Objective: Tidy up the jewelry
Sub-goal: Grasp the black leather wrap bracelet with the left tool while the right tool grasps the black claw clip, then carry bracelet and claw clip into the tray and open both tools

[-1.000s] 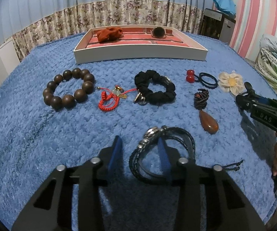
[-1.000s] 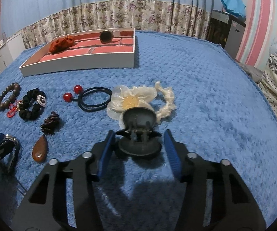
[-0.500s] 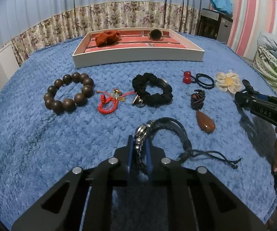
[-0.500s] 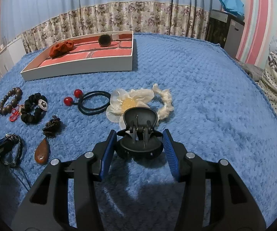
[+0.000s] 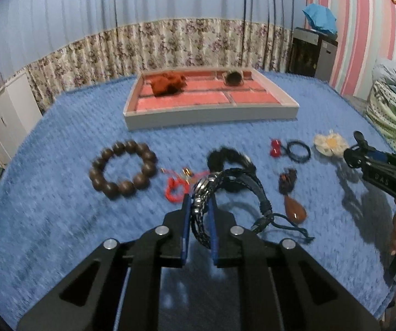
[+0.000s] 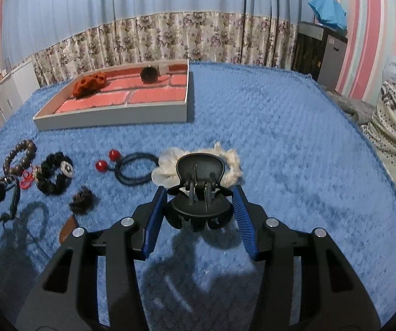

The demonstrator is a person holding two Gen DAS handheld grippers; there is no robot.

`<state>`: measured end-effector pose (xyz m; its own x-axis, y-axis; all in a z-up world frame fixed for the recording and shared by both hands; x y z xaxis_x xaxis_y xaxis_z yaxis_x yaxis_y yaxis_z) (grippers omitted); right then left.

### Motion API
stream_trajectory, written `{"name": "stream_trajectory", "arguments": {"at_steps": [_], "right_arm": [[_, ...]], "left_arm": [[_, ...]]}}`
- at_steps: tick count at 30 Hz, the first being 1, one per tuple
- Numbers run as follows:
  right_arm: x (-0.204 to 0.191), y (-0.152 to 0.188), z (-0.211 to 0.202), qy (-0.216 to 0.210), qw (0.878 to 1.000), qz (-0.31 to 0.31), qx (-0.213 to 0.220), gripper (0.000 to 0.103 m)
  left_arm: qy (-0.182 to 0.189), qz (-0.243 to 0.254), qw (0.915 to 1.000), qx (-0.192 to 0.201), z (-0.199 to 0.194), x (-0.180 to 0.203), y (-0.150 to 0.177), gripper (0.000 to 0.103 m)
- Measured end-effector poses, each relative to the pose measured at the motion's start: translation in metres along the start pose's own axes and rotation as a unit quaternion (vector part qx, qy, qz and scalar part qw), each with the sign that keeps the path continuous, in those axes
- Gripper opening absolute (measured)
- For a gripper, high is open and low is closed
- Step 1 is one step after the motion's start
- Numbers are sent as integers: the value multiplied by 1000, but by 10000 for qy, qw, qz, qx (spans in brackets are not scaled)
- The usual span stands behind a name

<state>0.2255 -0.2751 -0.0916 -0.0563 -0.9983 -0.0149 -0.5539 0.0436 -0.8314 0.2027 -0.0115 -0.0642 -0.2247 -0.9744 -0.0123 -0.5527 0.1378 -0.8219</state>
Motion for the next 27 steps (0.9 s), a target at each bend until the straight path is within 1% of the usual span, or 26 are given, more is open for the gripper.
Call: {"name": "stream_trajectory", "arguments": {"at_steps": [4, 9, 15, 20, 25, 27], "right_arm": [[1, -17, -3, -17, 9999, -7, 130, 49], [0, -39, -2, -146, 9997, 59, 211, 49], [-7, -70, 15, -186, 9996, 19, 227, 49], [-17, -97, 38, -138, 9994, -73, 321, 49], [-30, -124, 78, -188, 9992, -102, 331, 49], [-36, -132, 98, -179, 9992, -172, 299, 49]], "left_arm": [[-88, 28, 9998, 181, -5, -7, -26, 13], [-134, 21, 9992, 366, -8, -18, -58, 13], [-183, -95, 9985, 500, 5, -32, -95, 13], [-208, -205, 9985, 467, 35, -47, -123, 13], [-180, -417, 9982, 381, 79, -64, -146, 13], [-351, -334, 9983, 311, 103, -69, -151, 13]]}}
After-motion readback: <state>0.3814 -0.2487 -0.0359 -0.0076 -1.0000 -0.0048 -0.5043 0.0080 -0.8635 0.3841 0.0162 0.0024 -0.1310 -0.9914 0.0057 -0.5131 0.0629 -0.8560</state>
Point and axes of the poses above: each gripper's, at about its wrist camera, not at the fingertips, and z roughly the way its jaws point, x to its right, y to its underside, the point moved 5 cm from there along z, roughly the way its jaws point, and after that the axes turned 9 degrees about x, right-handed, at the moved point
